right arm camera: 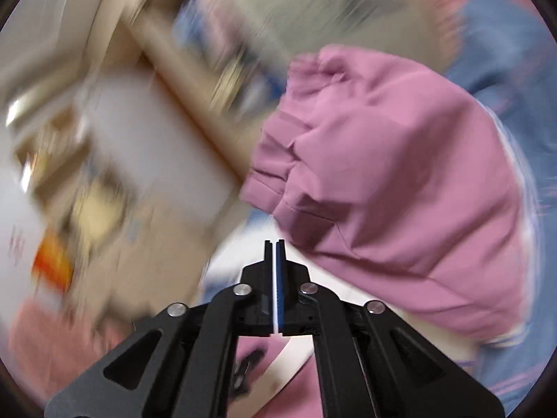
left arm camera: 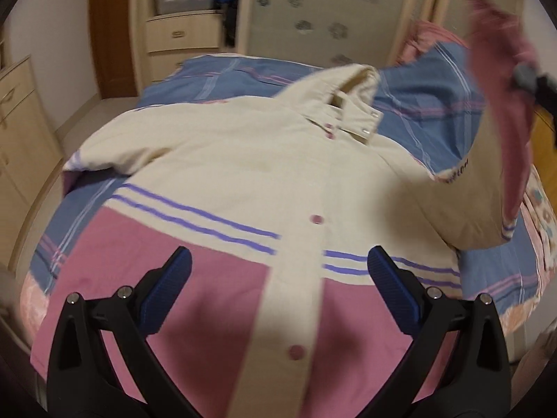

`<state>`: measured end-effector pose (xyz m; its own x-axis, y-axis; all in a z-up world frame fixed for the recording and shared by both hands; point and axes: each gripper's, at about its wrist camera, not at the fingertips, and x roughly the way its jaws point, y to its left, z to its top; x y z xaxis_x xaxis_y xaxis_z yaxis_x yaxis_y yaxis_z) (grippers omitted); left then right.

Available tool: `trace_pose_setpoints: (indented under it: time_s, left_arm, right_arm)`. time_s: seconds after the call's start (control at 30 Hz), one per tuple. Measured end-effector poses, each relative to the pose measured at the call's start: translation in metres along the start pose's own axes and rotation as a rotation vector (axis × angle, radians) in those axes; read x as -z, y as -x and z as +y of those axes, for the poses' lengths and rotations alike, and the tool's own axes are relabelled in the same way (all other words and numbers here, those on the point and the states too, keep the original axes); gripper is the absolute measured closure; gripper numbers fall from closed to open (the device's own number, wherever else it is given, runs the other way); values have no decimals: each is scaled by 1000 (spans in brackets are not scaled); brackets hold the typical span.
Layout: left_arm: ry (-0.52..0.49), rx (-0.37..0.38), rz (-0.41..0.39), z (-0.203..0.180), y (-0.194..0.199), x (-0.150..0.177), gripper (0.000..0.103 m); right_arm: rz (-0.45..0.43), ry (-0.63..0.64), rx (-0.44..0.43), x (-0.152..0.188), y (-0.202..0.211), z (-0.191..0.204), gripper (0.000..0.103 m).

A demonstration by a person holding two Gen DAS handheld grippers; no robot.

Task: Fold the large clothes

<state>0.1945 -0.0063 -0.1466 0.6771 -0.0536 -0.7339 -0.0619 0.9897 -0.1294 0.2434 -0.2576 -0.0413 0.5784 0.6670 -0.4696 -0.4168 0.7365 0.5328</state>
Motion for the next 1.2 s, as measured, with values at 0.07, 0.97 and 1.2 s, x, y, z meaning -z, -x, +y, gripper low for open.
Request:
trace_pose_setpoints:
  time_s: [0.07, 0.97, 1.2]
  left_arm:
    - [44, -15, -6, 23, 3, -1, 2]
    - [241, 143, 208, 33, -154, -82, 80]
    - [245, 106, 217, 51, -173, -69, 71]
  right_arm:
    - [84, 25, 6, 10, -29, 14, 61]
    - [-101, -353, 307, 120, 35, -142, 11]
    - [-142, -508, 187, 88, -22, -178, 34]
